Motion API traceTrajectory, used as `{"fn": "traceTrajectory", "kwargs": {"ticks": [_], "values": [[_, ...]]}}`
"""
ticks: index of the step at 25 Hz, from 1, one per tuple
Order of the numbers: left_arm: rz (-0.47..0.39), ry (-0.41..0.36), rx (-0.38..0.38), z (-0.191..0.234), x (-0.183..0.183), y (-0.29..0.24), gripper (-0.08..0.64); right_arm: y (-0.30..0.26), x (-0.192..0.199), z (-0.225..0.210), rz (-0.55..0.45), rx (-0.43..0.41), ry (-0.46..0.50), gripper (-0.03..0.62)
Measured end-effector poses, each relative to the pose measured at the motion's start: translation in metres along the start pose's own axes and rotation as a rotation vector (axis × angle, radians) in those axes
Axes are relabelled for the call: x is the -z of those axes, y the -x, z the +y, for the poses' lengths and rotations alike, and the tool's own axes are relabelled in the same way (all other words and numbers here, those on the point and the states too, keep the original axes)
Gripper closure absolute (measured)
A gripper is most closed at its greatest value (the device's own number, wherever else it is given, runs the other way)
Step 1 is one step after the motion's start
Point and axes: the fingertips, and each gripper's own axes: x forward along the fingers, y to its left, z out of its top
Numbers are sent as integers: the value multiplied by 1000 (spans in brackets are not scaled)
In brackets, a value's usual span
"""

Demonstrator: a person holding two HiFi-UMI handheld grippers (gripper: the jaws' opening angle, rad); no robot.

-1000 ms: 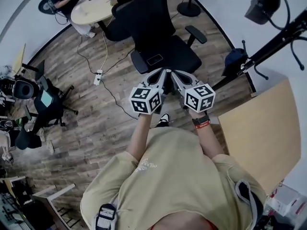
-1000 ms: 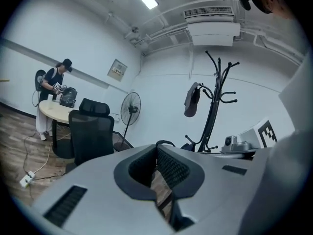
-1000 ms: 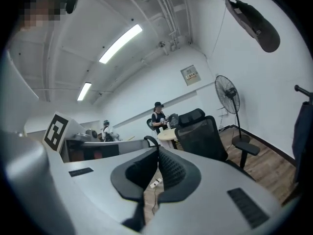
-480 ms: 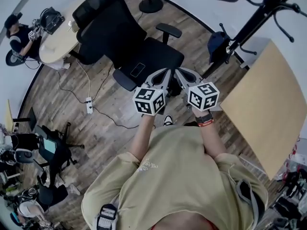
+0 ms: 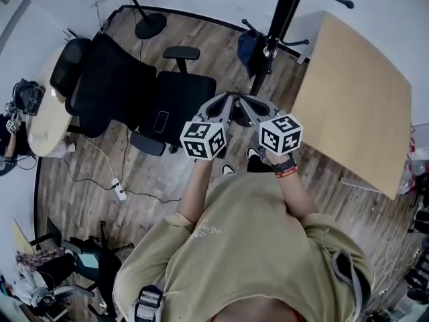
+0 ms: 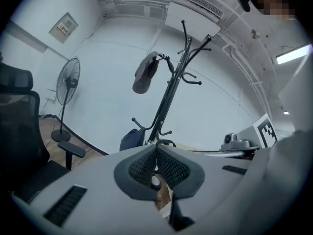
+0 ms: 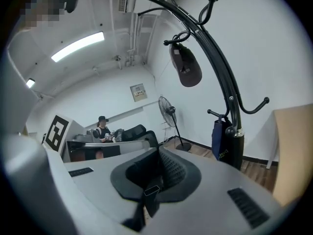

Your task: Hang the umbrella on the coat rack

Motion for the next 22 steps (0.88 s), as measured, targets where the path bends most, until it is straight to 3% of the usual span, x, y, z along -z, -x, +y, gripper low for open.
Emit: {"fn": "traceTrajectory", "kwargs": {"ticks": [13, 22], "values": [[71, -50, 137, -63, -19, -85, 535, 53, -44, -83, -54, 139, -41, 574], [91, -51, 153, -73, -19, -110, 535, 57, -48, -107, -50, 156, -58, 574]]}}
